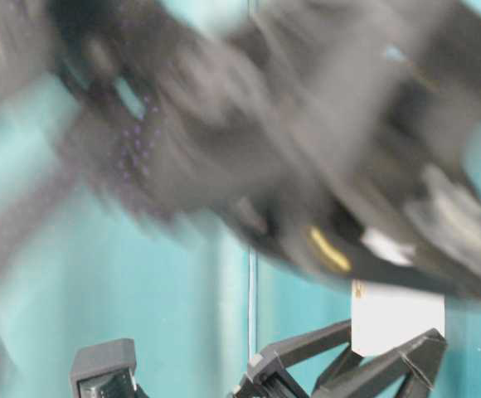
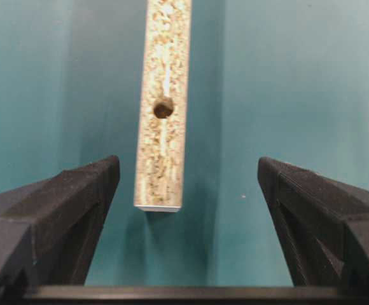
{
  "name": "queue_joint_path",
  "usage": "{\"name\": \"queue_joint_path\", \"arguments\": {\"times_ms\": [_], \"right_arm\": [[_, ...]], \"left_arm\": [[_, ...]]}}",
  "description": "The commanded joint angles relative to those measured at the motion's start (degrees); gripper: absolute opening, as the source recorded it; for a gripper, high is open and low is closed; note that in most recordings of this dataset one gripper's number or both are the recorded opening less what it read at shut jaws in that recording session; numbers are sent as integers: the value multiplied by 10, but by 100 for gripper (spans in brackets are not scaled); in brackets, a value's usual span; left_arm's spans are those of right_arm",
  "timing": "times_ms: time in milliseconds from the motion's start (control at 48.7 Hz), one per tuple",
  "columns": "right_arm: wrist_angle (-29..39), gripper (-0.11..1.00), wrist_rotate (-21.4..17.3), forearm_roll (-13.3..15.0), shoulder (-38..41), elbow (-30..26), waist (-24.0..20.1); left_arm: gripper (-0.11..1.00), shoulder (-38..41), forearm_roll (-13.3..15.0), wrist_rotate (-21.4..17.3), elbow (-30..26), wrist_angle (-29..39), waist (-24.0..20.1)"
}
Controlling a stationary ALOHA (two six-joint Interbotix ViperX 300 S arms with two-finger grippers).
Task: Insert the rod into the hole on the wooden board.
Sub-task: 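Carry the rod with right gripper toward the board's right end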
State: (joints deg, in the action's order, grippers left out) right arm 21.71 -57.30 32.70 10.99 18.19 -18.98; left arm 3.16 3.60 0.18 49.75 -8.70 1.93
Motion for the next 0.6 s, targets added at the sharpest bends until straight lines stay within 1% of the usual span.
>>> {"name": "queue_joint_path", "arguments": {"times_ms": [0, 41, 123, 329, 514, 575], "right_arm": [[-24, 10, -22, 39, -54, 31, 4], [-38, 10, -32, 56, -69, 48, 8], [-71, 10, -47, 80, -104, 89, 21], [-163, 10, -53, 83, -171, 161, 67], [-265, 10, -51, 92, -205, 201, 114], [-288, 10, -47, 93, -209, 212, 127]], "left_arm": [[100, -6, -1, 6, -4, -2, 7], [100, -6, 0, 6, -4, -2, 10], [100, -6, 0, 6, -4, -1, 12], [100, -7, 0, 6, -5, -2, 16], [100, -7, 0, 6, -4, -1, 16], [100, -6, 1, 8, -6, -1, 16]]}}
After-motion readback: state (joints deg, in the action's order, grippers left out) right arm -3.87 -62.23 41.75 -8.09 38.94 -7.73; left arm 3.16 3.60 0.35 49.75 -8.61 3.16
